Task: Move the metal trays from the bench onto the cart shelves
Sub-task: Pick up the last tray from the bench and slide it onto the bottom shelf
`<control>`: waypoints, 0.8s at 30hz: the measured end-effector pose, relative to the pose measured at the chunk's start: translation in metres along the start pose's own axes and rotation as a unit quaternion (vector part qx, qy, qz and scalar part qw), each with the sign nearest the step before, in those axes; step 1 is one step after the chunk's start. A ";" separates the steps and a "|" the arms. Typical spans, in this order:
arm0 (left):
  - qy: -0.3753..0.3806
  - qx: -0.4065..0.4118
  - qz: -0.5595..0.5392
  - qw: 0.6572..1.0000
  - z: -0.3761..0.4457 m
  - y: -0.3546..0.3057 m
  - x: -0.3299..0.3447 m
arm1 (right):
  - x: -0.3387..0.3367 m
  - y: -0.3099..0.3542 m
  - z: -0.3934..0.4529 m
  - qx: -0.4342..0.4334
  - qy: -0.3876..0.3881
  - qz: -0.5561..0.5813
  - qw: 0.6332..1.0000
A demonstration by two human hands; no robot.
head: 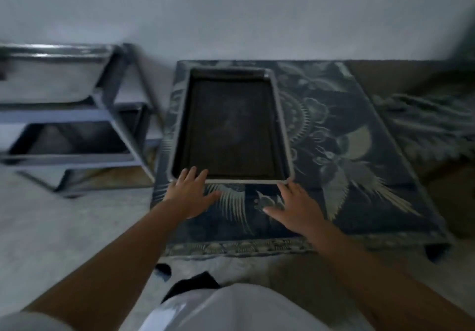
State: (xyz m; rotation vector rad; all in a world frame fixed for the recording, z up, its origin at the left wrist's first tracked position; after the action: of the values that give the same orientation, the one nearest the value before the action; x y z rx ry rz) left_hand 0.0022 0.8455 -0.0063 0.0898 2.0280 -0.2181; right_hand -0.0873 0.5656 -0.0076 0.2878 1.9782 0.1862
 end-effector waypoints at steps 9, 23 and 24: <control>0.023 -0.042 -0.012 0.999 0.001 0.012 0.027 | 0.017 0.025 0.050 -0.040 0.060 -0.061 0.995; -0.020 -0.026 -0.054 0.998 -0.007 0.026 0.034 | 0.026 0.040 0.022 -0.012 -0.069 -0.054 0.996; -0.026 -0.022 -0.054 0.998 -0.015 0.028 0.039 | 0.032 0.041 0.013 -0.015 -0.083 -0.061 0.995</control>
State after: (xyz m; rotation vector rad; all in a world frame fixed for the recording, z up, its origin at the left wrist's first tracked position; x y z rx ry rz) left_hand -0.0244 0.8743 -0.0373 -0.0538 1.9863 -0.2405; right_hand -0.0828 0.6137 -0.0302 0.1568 1.8197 0.1084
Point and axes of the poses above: each hand's wrist, its own z-axis towards the middle knuckle, its own x-axis out of the palm, y = z × x, the point moved 4 cm from there along z, towards the middle knuckle, and after that the axes turned 5 degrees about -x, right-handed, at the moved point
